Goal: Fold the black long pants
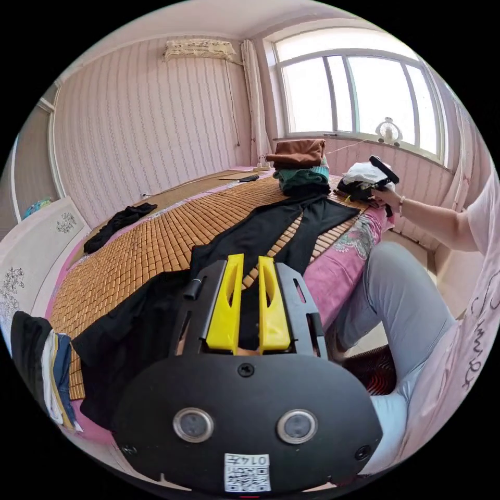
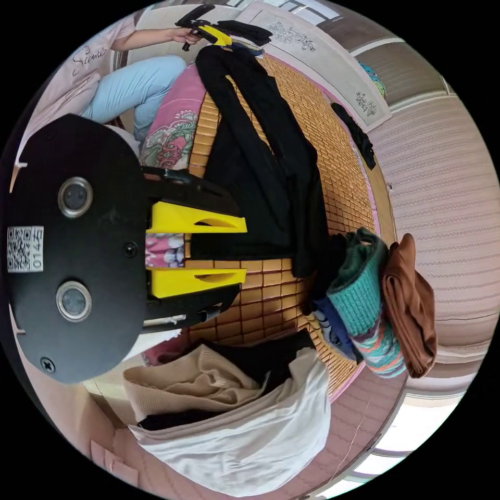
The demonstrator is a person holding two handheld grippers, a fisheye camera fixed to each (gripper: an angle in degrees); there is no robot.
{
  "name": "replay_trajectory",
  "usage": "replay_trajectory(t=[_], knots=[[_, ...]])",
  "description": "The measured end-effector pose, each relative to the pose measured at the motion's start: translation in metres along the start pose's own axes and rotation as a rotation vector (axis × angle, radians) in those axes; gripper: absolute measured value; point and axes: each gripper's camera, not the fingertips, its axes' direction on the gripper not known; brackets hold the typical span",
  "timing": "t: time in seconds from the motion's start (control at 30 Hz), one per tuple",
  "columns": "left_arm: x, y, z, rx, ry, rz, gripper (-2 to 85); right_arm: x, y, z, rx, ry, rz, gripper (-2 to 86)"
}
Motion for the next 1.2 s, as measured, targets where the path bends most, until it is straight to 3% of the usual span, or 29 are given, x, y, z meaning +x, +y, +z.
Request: replay_trajectory(t=[0.1, 0.3, 0.5, 0.6, 0.77, 0.93, 1.07, 1.2], knots=[[0.020, 0.011, 0.013, -0.103, -0.021, 0.024, 6.5, 0.016, 0.011, 0.015, -0.104, -0.014, 0.024, 8.4], [0.021, 0.011, 0.060, -0.285, 0.035, -0.019, 6.2, 0.015, 0.011, 0.006, -0.098, -0.077, -0.047, 0.1], [0.029, 0.004, 0.081, -0.379, 0.055, 0.035, -0.5, 0.025, 0.022, -0.058, 0.036, -0.067, -0.105, -0.6], [0.035, -0.001, 0.074, -0.337, 0.040, 0.063, -0.9, 0.039, 0.025, -0.058, -0.034, -0.066, -0.096, -0.6], [0.025, -0.013, 0.041, -0.222, 0.068, 0.002, -0.9, 0.039, 0.040, -0.005, -0.324, -0.009, -0.136, -0.8], [0.004, -0.020, 0.011, -0.139, 0.077, -0.052, -0.8, 0.038, 0.047, 0.005, -0.279, 0.022, -0.085, -0.3], [0.019, -0.021, 0.020, -0.217, 0.189, -0.020, 1.5, 0.030, 0.037, 0.003, -0.194, 0.251, -0.001, 1.4], [0.051, -0.022, 0.049, -0.405, 0.174, 0.087, 6.2, 0.001, 0.012, 0.006, -0.052, 0.144, -0.053, 6.1]])
